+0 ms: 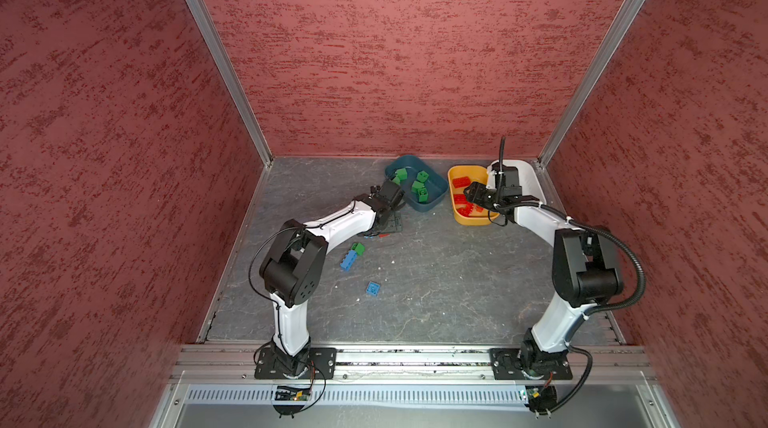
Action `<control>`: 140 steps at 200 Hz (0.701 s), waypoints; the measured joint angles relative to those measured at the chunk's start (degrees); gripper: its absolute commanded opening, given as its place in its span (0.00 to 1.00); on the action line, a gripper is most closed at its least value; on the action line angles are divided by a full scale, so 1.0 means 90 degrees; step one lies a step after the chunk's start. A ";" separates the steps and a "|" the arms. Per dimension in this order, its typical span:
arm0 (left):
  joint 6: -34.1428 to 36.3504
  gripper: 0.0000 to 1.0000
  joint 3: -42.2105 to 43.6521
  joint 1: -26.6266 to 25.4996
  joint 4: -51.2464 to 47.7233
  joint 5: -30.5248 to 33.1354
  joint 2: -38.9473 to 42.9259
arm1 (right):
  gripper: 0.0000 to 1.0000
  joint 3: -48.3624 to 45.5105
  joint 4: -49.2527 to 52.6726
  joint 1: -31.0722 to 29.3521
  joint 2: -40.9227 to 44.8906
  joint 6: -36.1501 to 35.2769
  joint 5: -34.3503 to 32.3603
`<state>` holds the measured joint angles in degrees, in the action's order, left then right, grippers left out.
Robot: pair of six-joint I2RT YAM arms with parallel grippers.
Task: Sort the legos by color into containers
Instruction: 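Drop the red brick in the yellow tub with right while left lowers to pile, then lower the right gripper onto a red brick in the pile and grasp it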
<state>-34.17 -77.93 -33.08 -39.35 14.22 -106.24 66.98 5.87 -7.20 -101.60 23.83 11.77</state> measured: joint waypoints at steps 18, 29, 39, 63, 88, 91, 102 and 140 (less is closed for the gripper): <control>-0.0138 0.99 0.0243 0.0134 0.0051 0.0070 0.0352 | 0.73 -0.0075 -0.0056 -0.0381 0.0209 -0.0126 -0.0148; -0.0214 0.99 0.0413 0.0236 0.0107 0.0112 0.0580 | 0.74 -0.0119 -0.0102 -0.0709 0.0364 -0.0267 -0.0250; -0.0270 0.99 0.0554 0.0335 0.0148 0.0126 0.0755 | 0.75 -0.0119 -0.0192 -0.1061 0.0452 -0.0464 -0.0335; -0.0396 0.99 0.0821 0.0583 0.0282 0.0124 0.1042 | 0.75 -0.0131 -0.0505 -0.1872 0.0491 -0.0964 -0.0459; -0.0471 0.99 0.1018 0.0787 0.0381 0.0124 0.1173 | 0.75 -0.0155 -0.0833 -0.2560 0.0427 -0.1494 -0.0330; -0.0488 0.99 0.1042 0.0799 0.0389 0.0126 0.1185 | 0.75 -0.0153 -0.0869 -0.2618 0.0408 -0.1535 -0.0306; -0.0534 0.99 0.1151 0.0855 0.0418 0.0121 0.1251 | 0.75 -0.0097 -0.0945 -0.2839 0.0274 -0.1673 -0.0255; -0.0760 0.99 0.1678 0.1103 0.0673 -0.0022 0.1651 | 0.78 0.0270 -0.1018 -0.3388 -0.0610 -0.1549 -0.0556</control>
<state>-41.01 -62.83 -23.16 -33.30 14.02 -91.37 69.41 -3.29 -37.69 -107.09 9.89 6.76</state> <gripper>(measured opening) 0.994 0.773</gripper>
